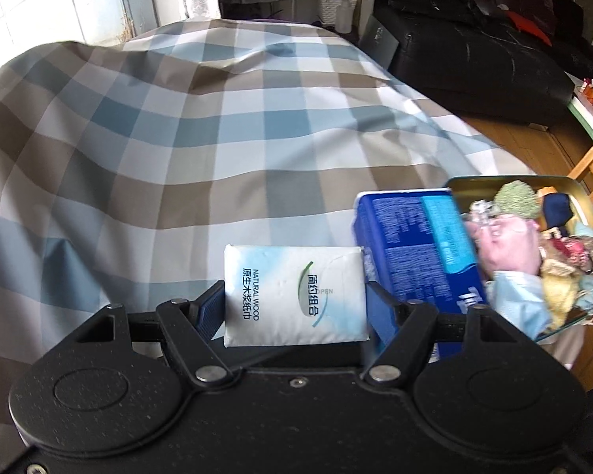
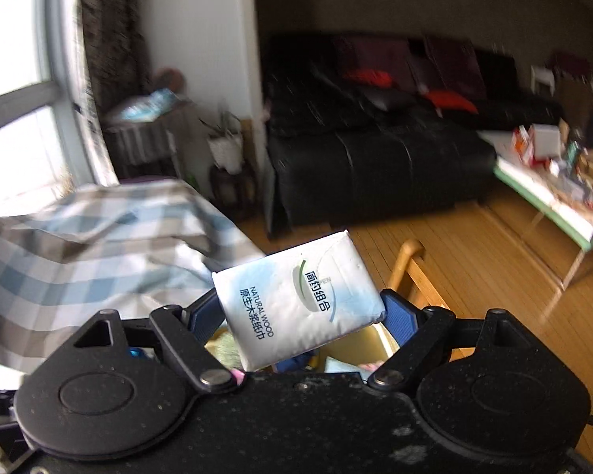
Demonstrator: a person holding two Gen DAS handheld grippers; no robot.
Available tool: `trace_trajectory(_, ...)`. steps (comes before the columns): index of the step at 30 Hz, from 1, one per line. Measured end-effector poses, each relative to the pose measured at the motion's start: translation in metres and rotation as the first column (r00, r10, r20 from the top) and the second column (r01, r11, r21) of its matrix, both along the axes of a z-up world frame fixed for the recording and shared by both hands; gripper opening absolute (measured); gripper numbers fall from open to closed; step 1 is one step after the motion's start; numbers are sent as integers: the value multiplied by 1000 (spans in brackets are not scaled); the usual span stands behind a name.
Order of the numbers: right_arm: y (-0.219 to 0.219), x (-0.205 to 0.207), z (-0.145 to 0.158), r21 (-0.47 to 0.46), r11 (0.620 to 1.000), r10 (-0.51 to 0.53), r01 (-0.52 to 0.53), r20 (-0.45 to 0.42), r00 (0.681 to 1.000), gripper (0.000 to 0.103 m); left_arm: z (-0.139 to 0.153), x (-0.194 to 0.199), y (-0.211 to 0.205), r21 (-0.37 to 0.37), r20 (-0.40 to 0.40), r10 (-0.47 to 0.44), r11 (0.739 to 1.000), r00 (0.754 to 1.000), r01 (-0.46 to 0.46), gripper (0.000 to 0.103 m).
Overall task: Organize soft objects
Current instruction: 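Carry both white tissue packs over the gold tray with both tools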
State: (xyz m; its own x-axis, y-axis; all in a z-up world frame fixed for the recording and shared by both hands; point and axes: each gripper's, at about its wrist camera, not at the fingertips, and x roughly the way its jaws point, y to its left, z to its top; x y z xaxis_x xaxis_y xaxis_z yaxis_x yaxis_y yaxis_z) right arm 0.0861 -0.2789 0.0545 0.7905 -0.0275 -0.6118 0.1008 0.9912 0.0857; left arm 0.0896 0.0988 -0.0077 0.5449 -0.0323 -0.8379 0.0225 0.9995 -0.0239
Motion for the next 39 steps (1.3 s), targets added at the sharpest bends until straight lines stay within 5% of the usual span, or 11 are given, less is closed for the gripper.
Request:
trace_trajectory(5,-11,51,-4,-9,1000,-31,30,-134,991,84,23,8,-44,-14,22,-51,999,998,52,68)
trace_trajectory(11,-26,73,-8,76,997,3,8,-148,989,84,37,21,-102,-42,34,-145,988,989,146,68)
trace_trajectory(18,-51,70,-20,162,983,-48,82,-204,978,84,21,41,-152,-62,-5,-192,980,981,191,68)
trace_trajectory(26,-63,70,-20,241,963,-73,121,-199,977,84,-6,47,-171,-76,-94,-184,981,978,178,68)
trace_trajectory(39,-62,71,-24,216,968,-75,126,-231,970,84,-2,80,-176,-109,-88,-118,988,989,108,68)
